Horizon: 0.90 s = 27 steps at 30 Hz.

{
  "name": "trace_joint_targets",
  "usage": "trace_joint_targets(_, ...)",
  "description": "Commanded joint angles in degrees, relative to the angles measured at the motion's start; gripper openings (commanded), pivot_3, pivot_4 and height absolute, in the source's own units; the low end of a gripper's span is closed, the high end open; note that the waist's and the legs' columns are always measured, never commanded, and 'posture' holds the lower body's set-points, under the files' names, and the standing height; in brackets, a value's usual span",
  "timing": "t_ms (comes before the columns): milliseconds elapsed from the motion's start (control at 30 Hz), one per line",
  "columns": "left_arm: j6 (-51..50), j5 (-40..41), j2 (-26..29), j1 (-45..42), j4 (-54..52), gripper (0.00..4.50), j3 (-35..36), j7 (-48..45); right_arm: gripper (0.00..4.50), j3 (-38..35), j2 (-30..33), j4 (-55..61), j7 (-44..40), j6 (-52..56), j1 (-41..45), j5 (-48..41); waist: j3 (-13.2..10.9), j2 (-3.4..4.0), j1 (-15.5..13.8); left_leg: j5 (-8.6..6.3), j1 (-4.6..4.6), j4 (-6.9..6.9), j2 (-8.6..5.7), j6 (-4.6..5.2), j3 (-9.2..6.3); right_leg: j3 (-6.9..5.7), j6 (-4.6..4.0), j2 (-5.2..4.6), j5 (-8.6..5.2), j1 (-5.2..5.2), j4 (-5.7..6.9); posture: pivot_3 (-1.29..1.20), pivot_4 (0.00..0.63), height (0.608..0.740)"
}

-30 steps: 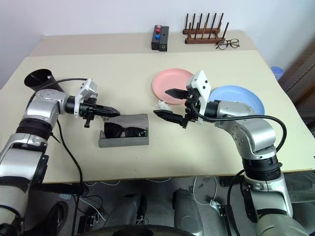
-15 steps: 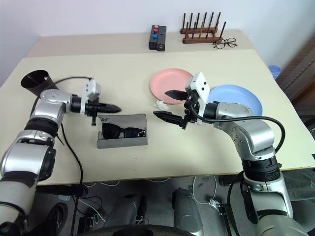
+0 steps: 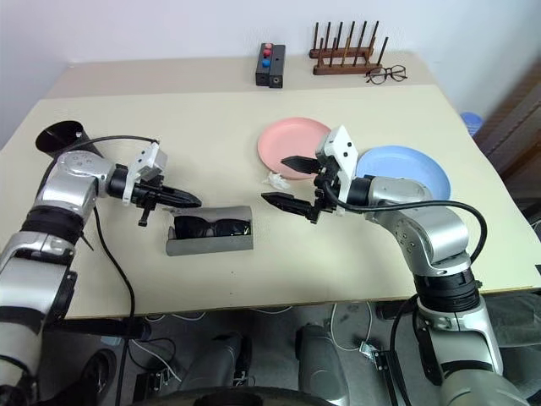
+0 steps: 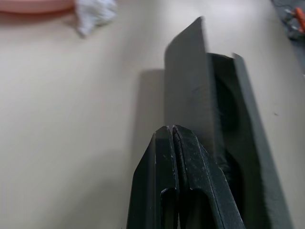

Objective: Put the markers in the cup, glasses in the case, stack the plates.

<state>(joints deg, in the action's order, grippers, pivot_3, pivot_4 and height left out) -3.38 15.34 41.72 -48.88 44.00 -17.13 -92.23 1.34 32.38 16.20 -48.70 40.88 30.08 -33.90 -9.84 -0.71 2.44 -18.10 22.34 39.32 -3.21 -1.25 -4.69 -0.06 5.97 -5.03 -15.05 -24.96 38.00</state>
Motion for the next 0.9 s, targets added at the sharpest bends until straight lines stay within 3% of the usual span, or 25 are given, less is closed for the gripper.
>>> trace_joint_targets(33, -1.1, 1.7, 1.6, 1.1, -2.5, 0.04, -0.2, -0.3, 4.5, -0.8, 0.3, 0.6, -0.1, -1.2, 0.5, 0.1, 0.0, 0.0, -0.1, 0.0, 0.0, 0.0, 0.0, 0.0, 0.0, 0.0, 0.0, 0.0, 0.0, 0.0, 0.0, 0.0, 0.15, 0.74)
trace_joint_targets(500, -6.0, 5.3, 5.0, 9.0, -18.6, 0.04, 2.1, -0.3, 4.5, -0.2, -0.1, -0.3, -0.4, -2.1, 0.8, 1.2, 0.0, 0.0, 0.0, 0.0, 0.0, 0.0, 0.0, 0.0, 0.01, 0.01, 0.0, 0.0, 0.0, 0.01, 0.0, 0.0, 0.15, 0.74)
trace_joint_targets(900, -8.5, 2.1, 3.9, 13.5, -23.0, 0.04, 3.1, 0.2, 4.5, 0.2, -0.5, -1.5, -0.4, -3.2, 1.4, 1.8, 0.0, 0.0, -0.2, 0.0, 0.0, 0.0, 0.0, 0.0, 0.01, 0.01, 0.0, 0.0, 0.0, 0.01, -0.01, 0.0, 0.15, 0.74)
